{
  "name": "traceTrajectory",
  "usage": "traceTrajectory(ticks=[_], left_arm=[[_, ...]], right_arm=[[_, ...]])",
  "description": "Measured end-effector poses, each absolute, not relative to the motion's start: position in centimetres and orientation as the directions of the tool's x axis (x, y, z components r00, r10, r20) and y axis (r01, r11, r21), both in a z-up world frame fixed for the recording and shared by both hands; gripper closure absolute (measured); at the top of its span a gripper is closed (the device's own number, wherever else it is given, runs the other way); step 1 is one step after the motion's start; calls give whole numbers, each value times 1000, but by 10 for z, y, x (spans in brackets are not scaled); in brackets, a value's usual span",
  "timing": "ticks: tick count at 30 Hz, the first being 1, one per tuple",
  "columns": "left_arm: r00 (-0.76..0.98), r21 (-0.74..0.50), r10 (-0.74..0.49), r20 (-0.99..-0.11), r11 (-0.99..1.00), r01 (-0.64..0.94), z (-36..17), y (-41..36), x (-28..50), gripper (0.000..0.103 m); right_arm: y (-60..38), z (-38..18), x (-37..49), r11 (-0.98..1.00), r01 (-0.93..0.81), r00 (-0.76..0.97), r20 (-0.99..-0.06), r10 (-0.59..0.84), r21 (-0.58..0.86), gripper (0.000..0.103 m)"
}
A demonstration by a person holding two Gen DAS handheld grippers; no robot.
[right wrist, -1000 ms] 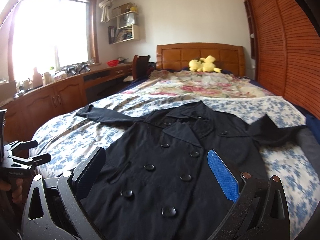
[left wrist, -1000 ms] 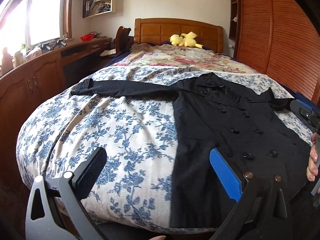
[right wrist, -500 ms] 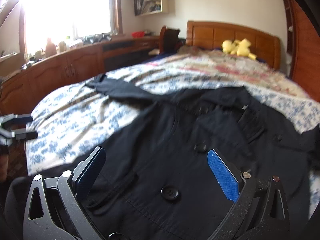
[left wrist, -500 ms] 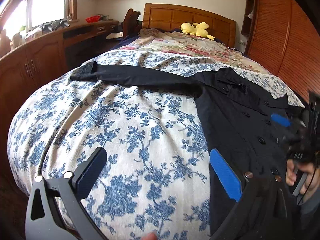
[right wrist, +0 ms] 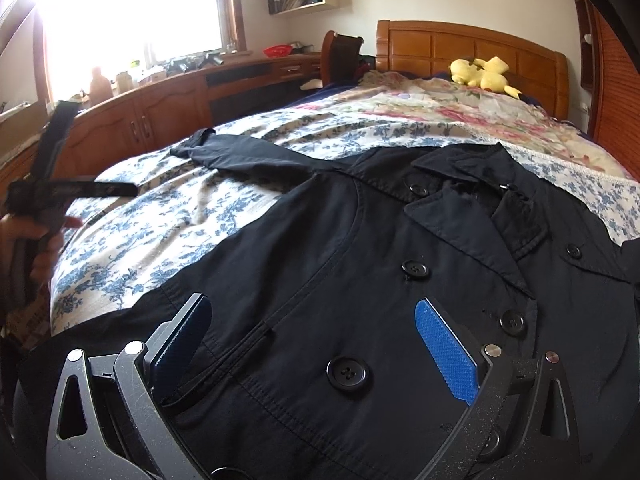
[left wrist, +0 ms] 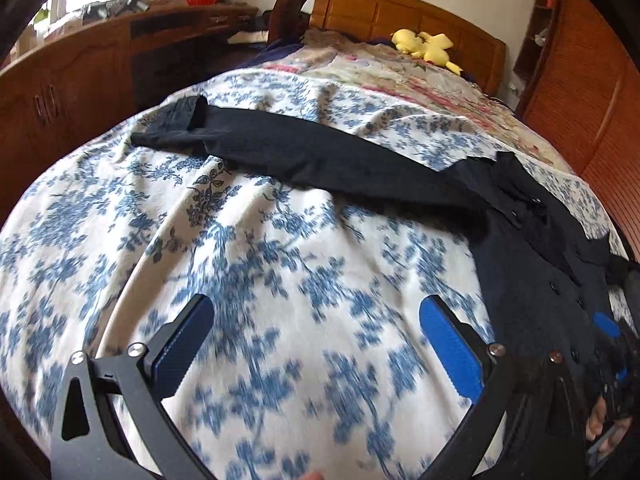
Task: Fold large clothes
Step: 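Move the left tool to the coat sleeve cuff and close on it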
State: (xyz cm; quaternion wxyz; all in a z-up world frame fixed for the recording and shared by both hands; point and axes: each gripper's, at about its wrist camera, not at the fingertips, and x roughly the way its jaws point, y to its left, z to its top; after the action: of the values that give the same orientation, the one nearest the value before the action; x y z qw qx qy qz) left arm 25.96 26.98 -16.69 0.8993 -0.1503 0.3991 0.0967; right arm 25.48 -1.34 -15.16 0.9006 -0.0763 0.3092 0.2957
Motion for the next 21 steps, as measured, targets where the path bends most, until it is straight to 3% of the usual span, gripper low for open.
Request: traceTrajectory(ticks=[12,16,20,21], left_arm=[[659,-349,4,-752,846,-403,-200,359,354,17],[644,-353,18,-765,824,-443,-202,375,375,37],[629,-335,43,-776,817,-470,-205,386,397,46],[631,-336,44,-775,816,-470,-205,387,400,55]], right_arm=[[-11,-158,257,826,-562,640,-616,459,31,0],[-10,-161,260,825,-564,628,-627,460,39,0],[-12,-162,261,824,-565,624,-628,465,49,0],[-12,-162,262,823,-565,623,-628,466,50,0]])
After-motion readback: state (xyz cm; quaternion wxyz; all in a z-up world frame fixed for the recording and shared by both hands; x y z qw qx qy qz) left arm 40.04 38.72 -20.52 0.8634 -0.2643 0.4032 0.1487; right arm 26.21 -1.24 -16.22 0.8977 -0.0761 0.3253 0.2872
